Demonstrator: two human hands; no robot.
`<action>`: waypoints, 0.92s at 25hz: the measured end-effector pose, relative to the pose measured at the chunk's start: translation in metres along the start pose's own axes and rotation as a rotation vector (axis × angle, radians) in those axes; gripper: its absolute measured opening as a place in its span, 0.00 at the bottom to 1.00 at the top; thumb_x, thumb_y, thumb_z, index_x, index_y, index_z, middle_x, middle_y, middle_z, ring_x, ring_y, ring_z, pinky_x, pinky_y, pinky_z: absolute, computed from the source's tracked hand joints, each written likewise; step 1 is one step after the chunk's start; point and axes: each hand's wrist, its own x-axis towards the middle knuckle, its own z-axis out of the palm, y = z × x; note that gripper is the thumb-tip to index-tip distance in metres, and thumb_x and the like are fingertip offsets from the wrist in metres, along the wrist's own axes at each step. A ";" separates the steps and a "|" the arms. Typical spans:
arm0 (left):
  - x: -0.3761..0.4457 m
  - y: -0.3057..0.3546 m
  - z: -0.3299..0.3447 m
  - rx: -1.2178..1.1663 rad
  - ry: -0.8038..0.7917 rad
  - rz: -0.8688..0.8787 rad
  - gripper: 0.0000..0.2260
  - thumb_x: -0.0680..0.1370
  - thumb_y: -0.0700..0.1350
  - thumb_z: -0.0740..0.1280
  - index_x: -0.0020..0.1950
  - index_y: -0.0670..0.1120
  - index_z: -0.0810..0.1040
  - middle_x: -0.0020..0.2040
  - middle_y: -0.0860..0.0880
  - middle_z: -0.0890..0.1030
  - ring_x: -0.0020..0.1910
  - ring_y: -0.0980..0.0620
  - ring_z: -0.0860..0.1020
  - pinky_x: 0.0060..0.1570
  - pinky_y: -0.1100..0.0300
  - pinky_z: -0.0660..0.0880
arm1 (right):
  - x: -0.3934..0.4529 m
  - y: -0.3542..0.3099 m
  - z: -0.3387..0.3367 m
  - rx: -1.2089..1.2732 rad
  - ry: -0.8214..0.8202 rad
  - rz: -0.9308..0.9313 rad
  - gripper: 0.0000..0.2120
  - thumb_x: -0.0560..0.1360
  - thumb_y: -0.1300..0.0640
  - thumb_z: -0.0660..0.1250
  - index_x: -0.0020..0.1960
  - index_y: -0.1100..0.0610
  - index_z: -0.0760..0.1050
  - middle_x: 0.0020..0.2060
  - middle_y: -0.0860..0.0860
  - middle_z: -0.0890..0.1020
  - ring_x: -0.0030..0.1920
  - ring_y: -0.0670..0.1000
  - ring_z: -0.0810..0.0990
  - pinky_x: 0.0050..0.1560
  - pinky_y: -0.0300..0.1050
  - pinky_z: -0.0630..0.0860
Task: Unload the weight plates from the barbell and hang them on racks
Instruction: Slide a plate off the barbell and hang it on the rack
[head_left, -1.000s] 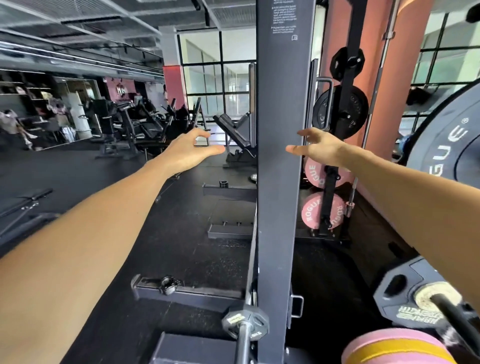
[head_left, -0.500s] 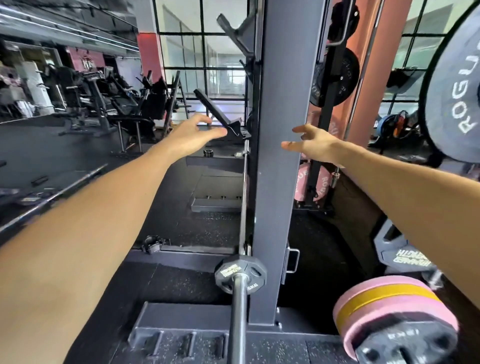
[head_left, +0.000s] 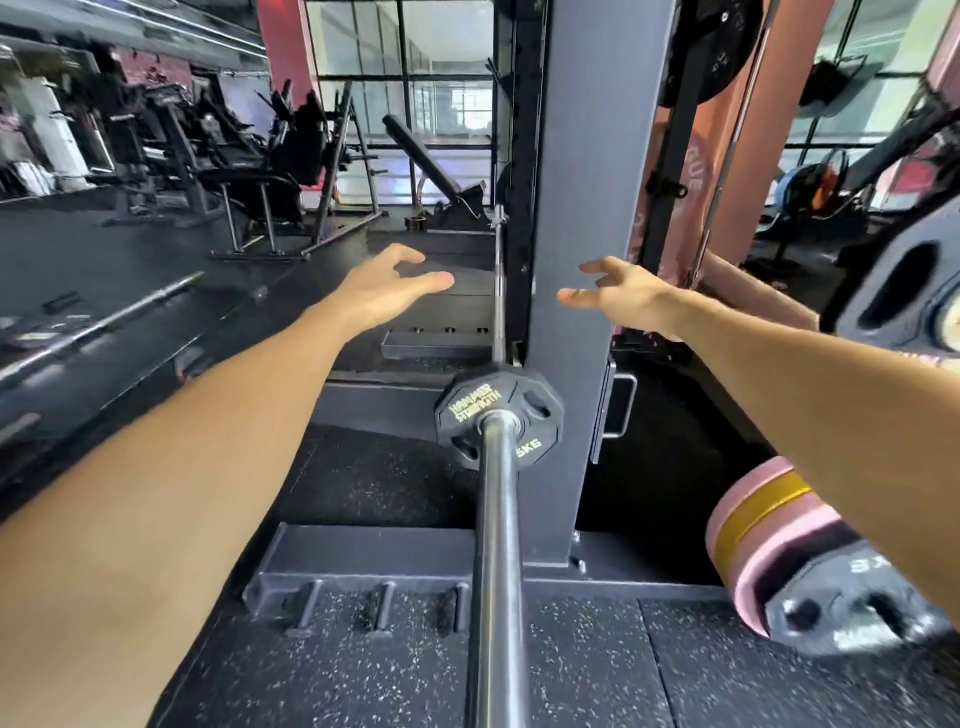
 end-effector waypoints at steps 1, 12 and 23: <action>-0.003 -0.014 0.013 0.002 -0.005 -0.007 0.29 0.73 0.67 0.67 0.71 0.59 0.68 0.67 0.49 0.70 0.65 0.48 0.70 0.57 0.54 0.64 | 0.000 0.012 0.015 0.001 -0.006 -0.005 0.36 0.71 0.38 0.70 0.74 0.47 0.63 0.71 0.54 0.69 0.66 0.54 0.73 0.66 0.45 0.67; -0.008 -0.145 0.118 0.062 -0.105 -0.062 0.27 0.72 0.51 0.69 0.70 0.59 0.67 0.60 0.50 0.76 0.61 0.48 0.74 0.58 0.51 0.70 | 0.003 0.115 0.141 -0.001 0.045 -0.064 0.27 0.78 0.53 0.66 0.76 0.52 0.64 0.70 0.50 0.73 0.69 0.51 0.71 0.66 0.39 0.66; 0.015 -0.154 0.165 -0.051 0.016 -0.047 0.24 0.75 0.41 0.71 0.68 0.48 0.65 0.55 0.42 0.78 0.48 0.43 0.79 0.52 0.45 0.79 | 0.024 0.118 0.171 -0.131 0.153 0.091 0.20 0.76 0.57 0.65 0.66 0.60 0.66 0.56 0.59 0.78 0.52 0.59 0.76 0.46 0.46 0.71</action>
